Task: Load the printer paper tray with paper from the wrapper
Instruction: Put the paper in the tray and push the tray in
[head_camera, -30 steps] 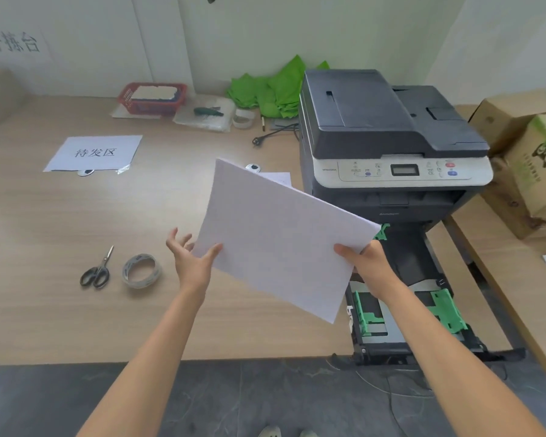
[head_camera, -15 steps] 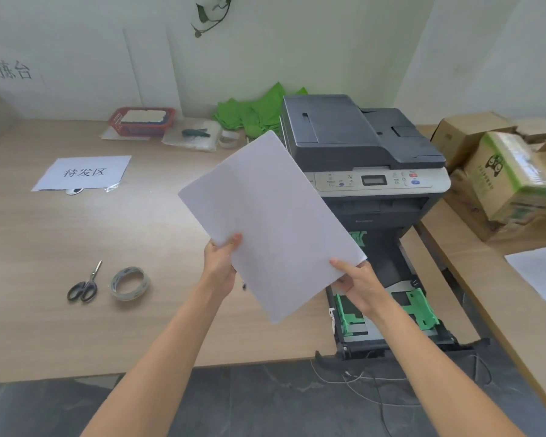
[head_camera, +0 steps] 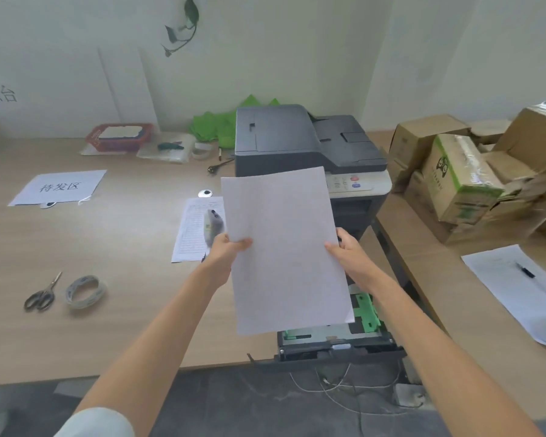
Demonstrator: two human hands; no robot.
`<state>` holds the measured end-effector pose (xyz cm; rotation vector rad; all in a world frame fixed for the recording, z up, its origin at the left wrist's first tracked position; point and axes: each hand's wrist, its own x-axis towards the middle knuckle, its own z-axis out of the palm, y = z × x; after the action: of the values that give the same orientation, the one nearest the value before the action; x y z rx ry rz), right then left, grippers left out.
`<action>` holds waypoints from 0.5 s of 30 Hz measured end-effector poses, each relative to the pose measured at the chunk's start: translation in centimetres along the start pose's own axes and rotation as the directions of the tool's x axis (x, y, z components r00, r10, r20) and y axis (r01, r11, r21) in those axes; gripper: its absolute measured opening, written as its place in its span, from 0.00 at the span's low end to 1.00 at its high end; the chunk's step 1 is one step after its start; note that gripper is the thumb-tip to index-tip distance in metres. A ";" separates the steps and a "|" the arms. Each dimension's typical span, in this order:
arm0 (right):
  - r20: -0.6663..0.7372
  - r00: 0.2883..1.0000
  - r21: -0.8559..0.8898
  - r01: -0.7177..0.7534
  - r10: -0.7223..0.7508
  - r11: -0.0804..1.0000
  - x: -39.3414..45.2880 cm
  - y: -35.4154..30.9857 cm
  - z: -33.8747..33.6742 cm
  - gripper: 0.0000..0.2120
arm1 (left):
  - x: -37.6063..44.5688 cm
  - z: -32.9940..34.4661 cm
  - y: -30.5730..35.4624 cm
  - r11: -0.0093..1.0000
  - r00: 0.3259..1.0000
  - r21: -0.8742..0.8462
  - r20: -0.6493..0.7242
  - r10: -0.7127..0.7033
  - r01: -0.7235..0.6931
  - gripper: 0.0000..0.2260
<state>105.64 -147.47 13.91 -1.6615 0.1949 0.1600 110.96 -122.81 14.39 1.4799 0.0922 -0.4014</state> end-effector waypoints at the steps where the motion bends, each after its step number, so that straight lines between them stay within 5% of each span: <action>1: -0.018 1.000 -0.019 -0.007 0.006 1.000 0.0 0.4 -1.2 0.12 | 0.2 1.3 -0.3 1.000 1.000 0.010 -0.015 -0.006 0.006 0.11; 15: -0.022 0.990 -0.015 -0.140 0.140 0.990 0.7 4.9 -10.7 0.14 | 1.9 10.3 -3.6 0.992 0.993 0.105 -0.103 -0.065 0.076 0.10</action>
<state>105.10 -158.64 10.11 -1.6672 0.3273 0.2507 109.68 -133.37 11.46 1.6073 0.2051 -0.3953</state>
